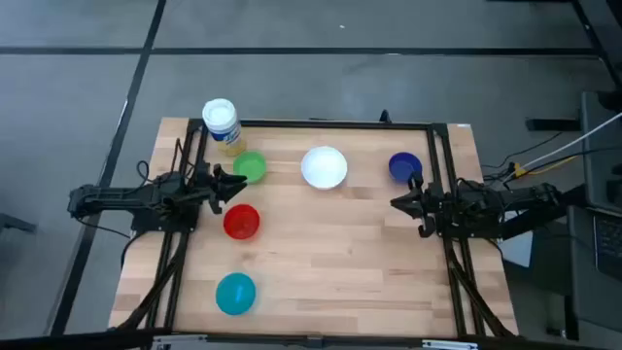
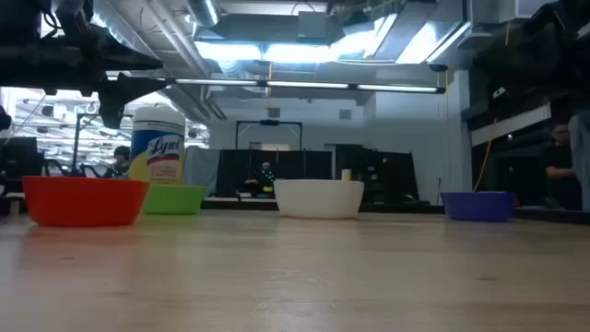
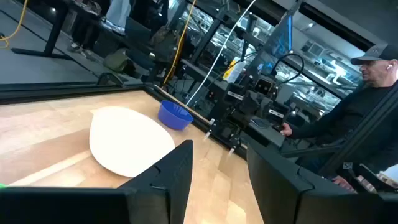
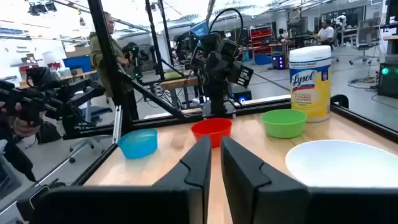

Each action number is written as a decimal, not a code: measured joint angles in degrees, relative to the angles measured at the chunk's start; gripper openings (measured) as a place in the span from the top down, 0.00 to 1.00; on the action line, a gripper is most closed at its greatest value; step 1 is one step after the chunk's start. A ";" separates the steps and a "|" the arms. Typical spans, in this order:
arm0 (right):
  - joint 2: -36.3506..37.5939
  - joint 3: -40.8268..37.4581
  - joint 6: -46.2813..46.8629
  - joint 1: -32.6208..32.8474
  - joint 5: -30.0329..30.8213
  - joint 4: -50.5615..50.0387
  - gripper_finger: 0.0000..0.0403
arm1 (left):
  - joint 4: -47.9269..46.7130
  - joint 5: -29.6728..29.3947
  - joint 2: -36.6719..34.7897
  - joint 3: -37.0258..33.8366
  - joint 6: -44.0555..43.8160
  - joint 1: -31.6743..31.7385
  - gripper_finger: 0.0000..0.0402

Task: Nest bowls inside each other
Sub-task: Stack the dark blue bowl on the white bowl, then stack the green bowl on the dark blue bowl

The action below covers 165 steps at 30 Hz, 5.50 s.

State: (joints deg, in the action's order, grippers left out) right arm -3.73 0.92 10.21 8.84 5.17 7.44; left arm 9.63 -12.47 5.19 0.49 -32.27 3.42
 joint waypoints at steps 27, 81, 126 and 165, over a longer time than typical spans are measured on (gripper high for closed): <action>-12.82 29.79 14.35 0.00 1.98 -10.72 0.90 | 20.06 9.35 2.89 15.33 14.80 0.02 0.63; -74.69 45.28 2.32 -41.60 -4.11 -59.47 0.72 | -23.64 1.07 28.92 62.01 39.91 0.11 0.63; -116.43 106.92 -2.30 -22.69 -4.38 -75.73 0.99 | -27.87 3.62 28.63 62.34 38.29 0.11 0.63; -121.15 118.66 -6.49 -20.62 -10.25 -79.44 0.85 | -29.69 6.79 24.49 62.31 33.53 0.07 0.63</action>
State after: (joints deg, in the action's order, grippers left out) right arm -124.88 119.58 3.73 -11.78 -5.08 -72.00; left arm -20.06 -5.68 29.68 62.81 1.26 3.49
